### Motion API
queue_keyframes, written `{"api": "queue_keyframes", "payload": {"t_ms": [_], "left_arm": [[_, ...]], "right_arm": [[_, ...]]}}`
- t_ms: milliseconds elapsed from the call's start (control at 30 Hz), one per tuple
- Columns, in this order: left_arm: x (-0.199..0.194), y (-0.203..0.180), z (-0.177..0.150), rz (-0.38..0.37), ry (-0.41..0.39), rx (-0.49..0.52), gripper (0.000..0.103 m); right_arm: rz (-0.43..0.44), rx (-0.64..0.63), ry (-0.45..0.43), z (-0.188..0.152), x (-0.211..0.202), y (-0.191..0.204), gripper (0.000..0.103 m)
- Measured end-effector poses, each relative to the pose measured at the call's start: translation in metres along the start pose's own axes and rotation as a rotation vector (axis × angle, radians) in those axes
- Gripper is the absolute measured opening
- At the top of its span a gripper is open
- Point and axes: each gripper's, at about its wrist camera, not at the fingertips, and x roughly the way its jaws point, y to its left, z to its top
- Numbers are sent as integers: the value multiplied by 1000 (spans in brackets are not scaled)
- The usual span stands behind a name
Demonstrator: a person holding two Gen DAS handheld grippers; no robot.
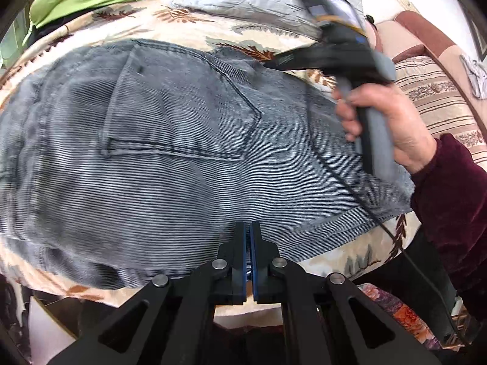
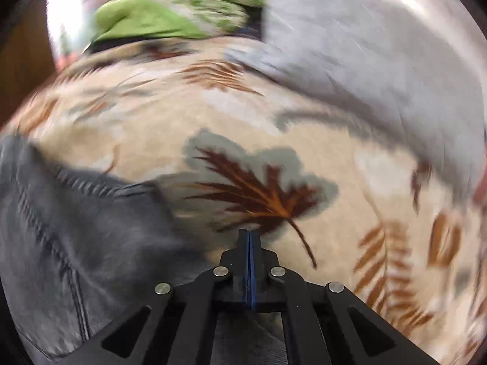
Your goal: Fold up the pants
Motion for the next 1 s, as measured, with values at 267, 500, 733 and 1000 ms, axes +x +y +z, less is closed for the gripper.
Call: {"api": "queue_keyframes", "payload": {"t_ms": [267,500,733,1000], "left_arm": [[-66,41,39,163,-227,-82,4],[-29,93,24,376,-39,-147,5],[-28,72,0,519,-55,38,8],[-26,59,-1,570,-23,39,6]], "right_arm": [[143,195,-90,-29,-73,-49,3],[41,254,21,-107,-89,-79,3],[51,543,47,-171,-108,-180,2],[106,900,-49,-236,-139,-274,2]]}}
